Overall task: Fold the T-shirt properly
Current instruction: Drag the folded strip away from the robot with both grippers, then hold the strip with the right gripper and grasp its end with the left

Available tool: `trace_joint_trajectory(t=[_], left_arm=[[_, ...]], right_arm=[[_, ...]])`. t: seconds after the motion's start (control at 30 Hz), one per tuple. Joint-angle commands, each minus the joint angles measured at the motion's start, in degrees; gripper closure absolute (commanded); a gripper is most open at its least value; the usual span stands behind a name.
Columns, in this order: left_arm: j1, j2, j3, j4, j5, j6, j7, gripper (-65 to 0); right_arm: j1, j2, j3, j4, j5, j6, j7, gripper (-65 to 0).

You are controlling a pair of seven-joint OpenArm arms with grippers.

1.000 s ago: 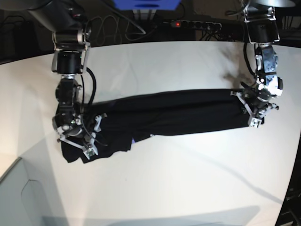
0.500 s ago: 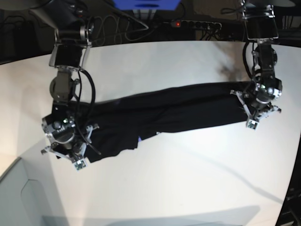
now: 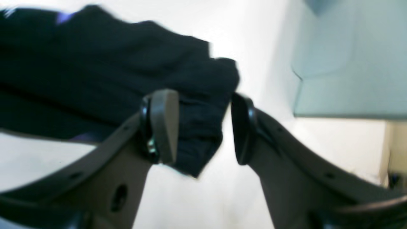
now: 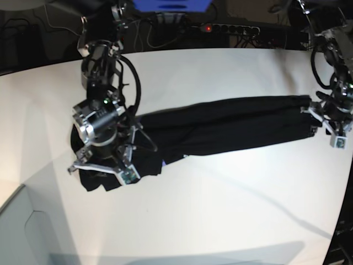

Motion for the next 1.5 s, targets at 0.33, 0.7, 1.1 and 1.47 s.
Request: trace_joint_trajectory(t=[0.33, 0.7, 1.1, 1.47], left_arm=[[2.61, -8.33, 4.92, -20.13, -12.08, -0.08, -10.30, -31.2], [-2.58, -10.26, 4.84, -30.50, -20.70, -9.93, -6.08, -31.0], [-2.31, -14.31, 0.44, -33.93, -20.35, -10.10, -5.99, -31.2], [-7.41, -13.78, 10.99, -43.34, -20.35, -10.10, -12.67, -31.2]], right_arm=[[-0.64, -2.58, -10.94, 1.45, -0.96, 0.75, 0.77, -26.5], [-1.87, -2.58, -11.64, 1.45, -0.96, 0.75, 0.77, -26.5], [-2.23, -2.58, -11.64, 1.45, -0.96, 0.75, 0.77, -26.5], [-3.54, -2.58, -14.80, 1.45, -1.04, 0.75, 0.86, -26.5]])
